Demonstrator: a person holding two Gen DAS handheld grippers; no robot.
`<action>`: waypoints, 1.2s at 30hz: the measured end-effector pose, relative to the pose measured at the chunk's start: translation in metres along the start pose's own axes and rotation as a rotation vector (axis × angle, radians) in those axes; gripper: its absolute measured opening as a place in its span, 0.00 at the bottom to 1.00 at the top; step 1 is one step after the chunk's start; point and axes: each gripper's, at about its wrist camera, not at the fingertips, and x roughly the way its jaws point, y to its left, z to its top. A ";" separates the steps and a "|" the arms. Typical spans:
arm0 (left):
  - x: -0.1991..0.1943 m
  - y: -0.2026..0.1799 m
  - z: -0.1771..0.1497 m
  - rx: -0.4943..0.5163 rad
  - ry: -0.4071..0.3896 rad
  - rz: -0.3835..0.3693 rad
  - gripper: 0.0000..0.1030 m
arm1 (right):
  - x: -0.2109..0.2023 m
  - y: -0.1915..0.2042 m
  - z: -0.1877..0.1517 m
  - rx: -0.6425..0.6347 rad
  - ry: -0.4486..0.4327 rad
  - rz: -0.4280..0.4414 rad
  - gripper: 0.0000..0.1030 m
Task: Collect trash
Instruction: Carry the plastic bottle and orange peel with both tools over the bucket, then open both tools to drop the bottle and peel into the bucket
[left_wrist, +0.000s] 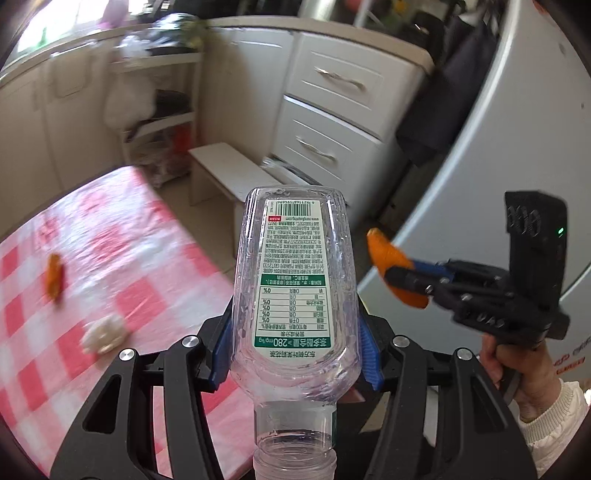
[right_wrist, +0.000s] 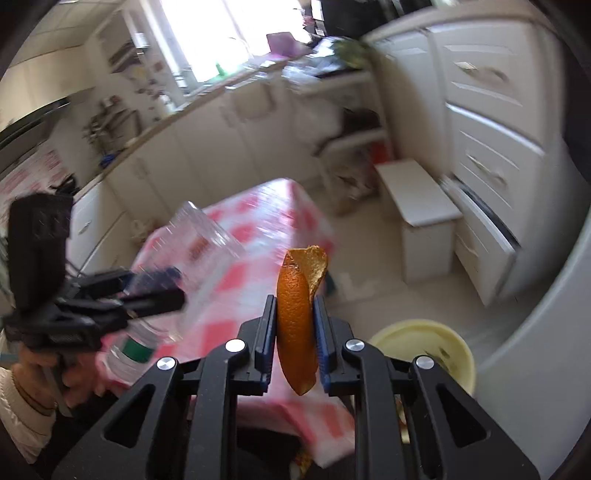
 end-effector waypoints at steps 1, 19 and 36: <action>0.010 -0.008 0.003 0.020 0.016 -0.010 0.52 | 0.004 -0.016 -0.008 0.033 0.013 -0.016 0.20; 0.134 -0.081 0.033 0.236 0.187 0.083 0.61 | 0.047 -0.098 -0.068 0.269 0.122 -0.098 0.50; 0.027 -0.047 0.002 0.208 0.026 0.241 0.72 | 0.032 -0.036 -0.071 0.191 0.101 -0.050 0.69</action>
